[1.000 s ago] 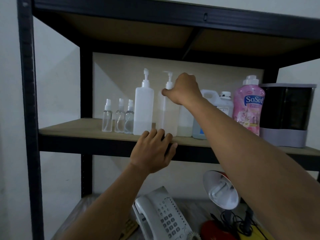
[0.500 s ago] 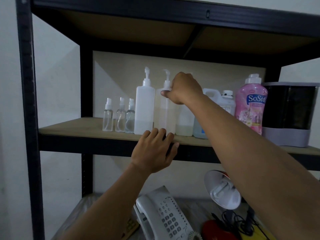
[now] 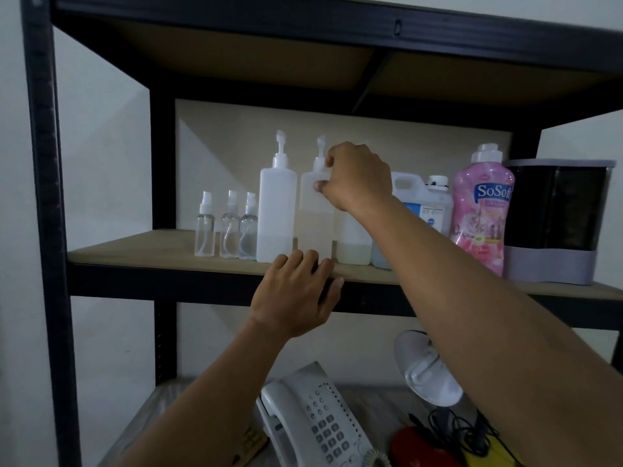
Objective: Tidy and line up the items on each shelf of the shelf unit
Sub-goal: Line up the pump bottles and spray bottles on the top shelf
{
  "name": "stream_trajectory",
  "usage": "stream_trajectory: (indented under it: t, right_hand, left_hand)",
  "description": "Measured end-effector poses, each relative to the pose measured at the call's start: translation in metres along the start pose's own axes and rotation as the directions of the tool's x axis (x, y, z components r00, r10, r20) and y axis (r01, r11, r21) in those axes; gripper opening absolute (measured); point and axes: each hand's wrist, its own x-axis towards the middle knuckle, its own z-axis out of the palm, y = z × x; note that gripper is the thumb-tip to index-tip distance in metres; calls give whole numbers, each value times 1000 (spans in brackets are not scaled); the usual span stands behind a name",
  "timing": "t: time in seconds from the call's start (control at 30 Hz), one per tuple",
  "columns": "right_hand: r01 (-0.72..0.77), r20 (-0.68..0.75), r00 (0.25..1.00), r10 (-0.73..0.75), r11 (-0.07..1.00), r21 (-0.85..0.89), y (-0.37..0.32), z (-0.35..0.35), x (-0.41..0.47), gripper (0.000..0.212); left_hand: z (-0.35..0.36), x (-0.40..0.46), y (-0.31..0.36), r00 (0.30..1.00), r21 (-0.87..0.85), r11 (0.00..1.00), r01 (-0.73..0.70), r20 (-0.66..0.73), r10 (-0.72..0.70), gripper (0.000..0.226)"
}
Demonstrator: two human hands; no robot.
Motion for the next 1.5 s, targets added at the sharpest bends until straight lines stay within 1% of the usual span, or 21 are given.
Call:
stream_trajectory:
  t: [0.1, 0.2, 0.43, 0.63, 0.77, 0.83, 1.2, 1.37, 1.5]
  right_hand:
    - [97, 5, 995, -97, 994, -57, -3, 2, -11, 50]
    - [125, 16, 992, -125, 991, -35, 1, 1, -14, 50]
    - [110, 28, 993, -111, 994, 11, 15, 2, -14, 50]
    - [132, 17, 991, -132, 991, -2, 19, 5, -14, 52]
    - [170, 58, 984, -167, 985, -43, 20, 7, -14, 69]
    - [182, 58, 982, -178, 981, -61, 20, 9, -15, 74]
    - [196, 47, 980, -192, 977, -89, 19, 14, -15, 74]
    - [201, 69, 979, -194, 972, -124, 17, 11, -19, 71]
    - [214, 81, 975, -205, 970, -117, 15, 6, -30, 77]
  left_hand:
    - [0, 0, 0, 1000, -1, 1000, -2, 9, 2, 40]
    - [0, 0, 1, 1000, -1, 1000, 1, 11, -1, 41]
    - [1, 0, 1, 1000, -13, 1000, 8, 5, -8, 42]
    - [1, 0, 1, 1000, 1, 1000, 13, 25, -13, 42]
    - [1, 0, 1, 1000, -8, 1000, 8, 14, -8, 43]
    - [1, 0, 1, 1000, -12, 1000, 7, 5, -7, 43]
    - [1, 0, 1, 1000, -6, 1000, 3, -30, -3, 40]
    - [0, -1, 0, 1000, -18, 1000, -1, 0, 1, 42]
    - [-3, -2, -1, 999, -32, 999, -7, 39, 8, 42]
